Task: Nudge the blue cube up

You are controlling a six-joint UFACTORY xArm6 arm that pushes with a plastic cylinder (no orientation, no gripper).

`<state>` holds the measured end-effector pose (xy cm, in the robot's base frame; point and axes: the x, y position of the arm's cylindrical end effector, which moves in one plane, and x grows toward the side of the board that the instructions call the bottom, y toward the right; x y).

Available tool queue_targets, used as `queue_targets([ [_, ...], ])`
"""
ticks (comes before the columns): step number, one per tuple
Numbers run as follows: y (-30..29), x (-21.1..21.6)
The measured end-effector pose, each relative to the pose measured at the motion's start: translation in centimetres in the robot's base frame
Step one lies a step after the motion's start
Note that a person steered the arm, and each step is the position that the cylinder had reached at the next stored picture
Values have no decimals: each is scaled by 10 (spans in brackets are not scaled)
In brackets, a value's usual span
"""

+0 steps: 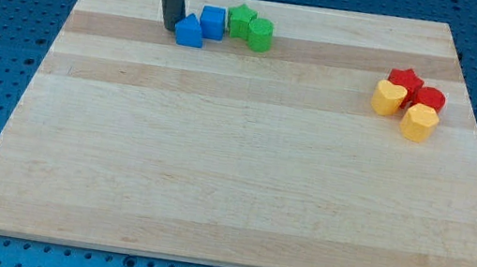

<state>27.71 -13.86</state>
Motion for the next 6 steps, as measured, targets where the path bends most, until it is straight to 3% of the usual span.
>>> queue_targets([
  [1,0,32],
  [3,56,90],
  [4,87,75],
  [6,64,9],
])
